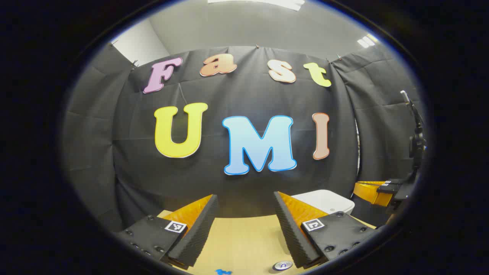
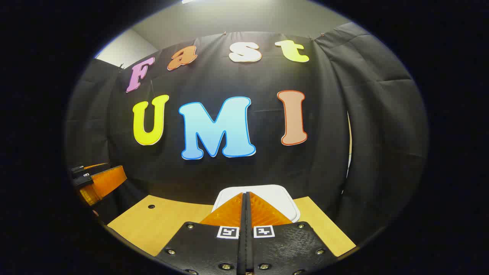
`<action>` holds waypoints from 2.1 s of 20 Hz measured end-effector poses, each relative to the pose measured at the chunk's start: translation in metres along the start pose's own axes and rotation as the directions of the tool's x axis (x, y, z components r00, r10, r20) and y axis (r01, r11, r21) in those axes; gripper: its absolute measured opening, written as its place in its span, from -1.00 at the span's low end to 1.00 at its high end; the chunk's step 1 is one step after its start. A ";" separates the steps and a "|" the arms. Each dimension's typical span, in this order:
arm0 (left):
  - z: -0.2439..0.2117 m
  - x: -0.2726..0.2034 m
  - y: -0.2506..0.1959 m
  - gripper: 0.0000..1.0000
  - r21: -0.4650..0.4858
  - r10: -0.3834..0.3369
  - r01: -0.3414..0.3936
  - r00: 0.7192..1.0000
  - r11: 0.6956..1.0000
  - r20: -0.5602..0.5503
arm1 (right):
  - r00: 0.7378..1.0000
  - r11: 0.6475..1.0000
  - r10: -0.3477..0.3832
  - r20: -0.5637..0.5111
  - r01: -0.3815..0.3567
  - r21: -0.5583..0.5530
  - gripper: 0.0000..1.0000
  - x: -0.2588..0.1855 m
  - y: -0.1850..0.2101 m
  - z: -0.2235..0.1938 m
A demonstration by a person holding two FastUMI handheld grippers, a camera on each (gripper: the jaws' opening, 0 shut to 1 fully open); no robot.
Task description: Press the lid of the desktop garbage bin to open it, pick up the crumpled paper on the desktop and throw it into the bin, then pick up the pop can on the desktop and drop it into the bin, and finally close the garbage bin lid.
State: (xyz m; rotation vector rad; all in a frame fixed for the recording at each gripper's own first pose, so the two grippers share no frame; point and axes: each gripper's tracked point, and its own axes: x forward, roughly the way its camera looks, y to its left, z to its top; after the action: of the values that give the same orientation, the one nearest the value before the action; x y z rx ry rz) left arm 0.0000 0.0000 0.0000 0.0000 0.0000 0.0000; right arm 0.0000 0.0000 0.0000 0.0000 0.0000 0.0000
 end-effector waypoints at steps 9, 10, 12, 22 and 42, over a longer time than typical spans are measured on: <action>0.001 -0.001 -0.004 0.89 -0.007 0.001 -0.001 1.000 1.000 -0.007 | 1.000 1.000 0.007 -0.022 -0.007 0.008 -1.00 0.003 -0.001 -0.005; 0.001 -0.001 -0.004 0.89 -0.006 0.001 -0.001 1.000 1.000 -0.007 | 1.000 1.000 0.007 -0.024 -0.007 0.011 -1.00 0.003 -0.001 -0.006; 0.001 -0.001 -0.004 0.89 -0.002 0.004 -0.004 1.000 1.000 -0.005 | 1.000 1.000 0.007 -0.029 -0.006 0.014 -1.00 0.006 -0.002 -0.007; 0.004 -0.002 -0.001 0.89 0.004 0.011 -0.011 1.000 1.000 -0.001 | 0.999 1.000 0.011 -0.039 -0.010 0.026 -1.00 0.013 -0.002 -0.010; -0.002 0.000 0.011 0.89 0.005 0.041 -0.041 0.999 0.999 -0.023 | 0.982 1.000 -0.005 -0.190 0.007 0.011 -1.00 0.067 -0.019 -0.067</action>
State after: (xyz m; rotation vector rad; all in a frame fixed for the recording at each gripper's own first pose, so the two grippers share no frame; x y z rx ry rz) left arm 0.0003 0.0105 -0.0023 0.0046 0.0233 0.0414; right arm 0.0672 -0.0191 -0.0666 0.0114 0.1910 -0.0064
